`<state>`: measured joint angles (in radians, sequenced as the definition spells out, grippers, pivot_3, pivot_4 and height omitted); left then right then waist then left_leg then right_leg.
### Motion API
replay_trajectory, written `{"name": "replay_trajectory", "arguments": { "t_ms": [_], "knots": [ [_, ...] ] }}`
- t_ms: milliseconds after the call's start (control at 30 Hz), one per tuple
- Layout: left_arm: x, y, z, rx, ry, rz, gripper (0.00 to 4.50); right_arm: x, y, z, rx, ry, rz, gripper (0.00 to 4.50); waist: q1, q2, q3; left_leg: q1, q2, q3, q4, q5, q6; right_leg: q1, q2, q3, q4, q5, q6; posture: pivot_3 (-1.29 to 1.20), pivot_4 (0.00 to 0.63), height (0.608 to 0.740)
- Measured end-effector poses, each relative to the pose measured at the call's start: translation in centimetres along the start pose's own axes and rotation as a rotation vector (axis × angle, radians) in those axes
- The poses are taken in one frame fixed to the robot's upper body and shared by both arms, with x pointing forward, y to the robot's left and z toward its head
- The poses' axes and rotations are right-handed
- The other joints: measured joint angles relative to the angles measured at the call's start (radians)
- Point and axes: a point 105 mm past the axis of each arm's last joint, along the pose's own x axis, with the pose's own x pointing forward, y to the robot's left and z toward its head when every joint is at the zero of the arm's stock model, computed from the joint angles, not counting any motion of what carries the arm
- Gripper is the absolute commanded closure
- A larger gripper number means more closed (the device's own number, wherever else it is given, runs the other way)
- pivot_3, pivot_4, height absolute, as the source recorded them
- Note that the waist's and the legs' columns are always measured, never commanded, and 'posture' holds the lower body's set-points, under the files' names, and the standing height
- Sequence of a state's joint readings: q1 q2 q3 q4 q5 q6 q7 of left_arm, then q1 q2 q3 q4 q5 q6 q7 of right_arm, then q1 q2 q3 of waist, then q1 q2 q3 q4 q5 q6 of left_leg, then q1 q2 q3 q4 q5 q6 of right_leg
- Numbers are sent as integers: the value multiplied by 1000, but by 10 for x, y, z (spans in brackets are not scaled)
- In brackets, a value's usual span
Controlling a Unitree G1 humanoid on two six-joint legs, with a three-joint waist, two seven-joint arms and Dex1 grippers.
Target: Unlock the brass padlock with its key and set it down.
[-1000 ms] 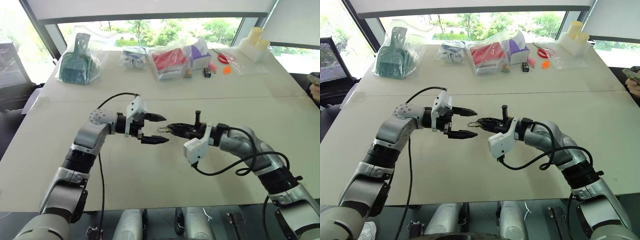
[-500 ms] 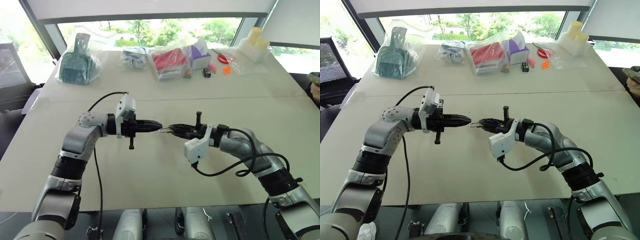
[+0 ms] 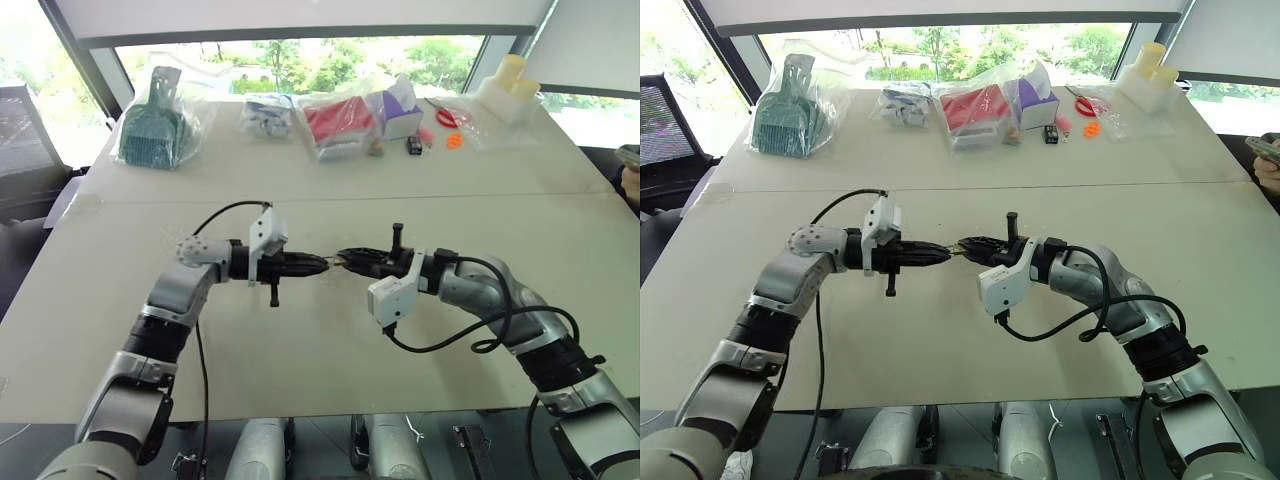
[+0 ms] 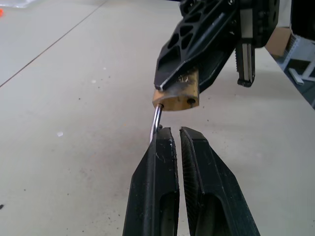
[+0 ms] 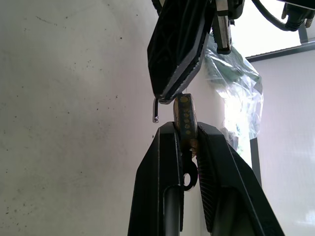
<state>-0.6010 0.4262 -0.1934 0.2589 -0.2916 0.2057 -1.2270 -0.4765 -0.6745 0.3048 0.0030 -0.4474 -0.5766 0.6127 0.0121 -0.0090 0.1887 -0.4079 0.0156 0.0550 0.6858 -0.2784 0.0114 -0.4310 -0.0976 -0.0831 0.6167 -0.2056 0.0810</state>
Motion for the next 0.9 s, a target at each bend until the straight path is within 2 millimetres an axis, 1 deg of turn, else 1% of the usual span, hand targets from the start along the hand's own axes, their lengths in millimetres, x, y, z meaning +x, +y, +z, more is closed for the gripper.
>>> {"name": "replay_trajectory", "arguments": {
  "t_ms": [133,333,467,567,667,800,867,900],
  "knots": [
    [0,8,-12,4,23,46,4266,0,0,0,0,0,2,4500,0,0,0,0,0,0,0,0,0,0,0,0,0,0,0,0,150,740],
    [-3,15,-11,25,14,82,4266,0,0,0,-1,-1,3,4500,0,0,0,0,0,0,0,0,0,0,0,0,0,0,0,0,150,740],
    [-15,17,-8,46,16,125,4266,1,2,0,-4,4,11,4500,-1,0,0,0,0,0,0,0,0,0,0,0,0,0,0,0,150,740],
    [-25,14,-13,29,31,162,4266,4,10,-11,-11,53,20,4500,-2,0,0,0,1,0,0,0,0,0,0,0,0,0,0,0,150,740],
    [-31,6,-19,6,47,182,4266,9,26,-28,-2,123,48,4500,-2,0,0,0,1,0,0,0,0,0,0,0,0,0,0,0,150,740],
    [-34,-5,-22,-3,60,188,4266,15,37,-34,2,139,67,4500,0,0,0,0,1,0,0,0,0,0,0,0,0,0,0,0,150,740],
    [-35,-9,-22,2,64,191,4305,17,42,-31,7,123,84,3530,-2,0,0,0,1,0,0,0,0,0,0,0,0,0,0,0,150,740],
    [-35,-12,-23,-2,67,193,4305,18,45,-30,13,114,99,3153,-2,0,0,0,1,0,0,0,0,0,0,0,0,0,0,0,150,740]
  ]
}}
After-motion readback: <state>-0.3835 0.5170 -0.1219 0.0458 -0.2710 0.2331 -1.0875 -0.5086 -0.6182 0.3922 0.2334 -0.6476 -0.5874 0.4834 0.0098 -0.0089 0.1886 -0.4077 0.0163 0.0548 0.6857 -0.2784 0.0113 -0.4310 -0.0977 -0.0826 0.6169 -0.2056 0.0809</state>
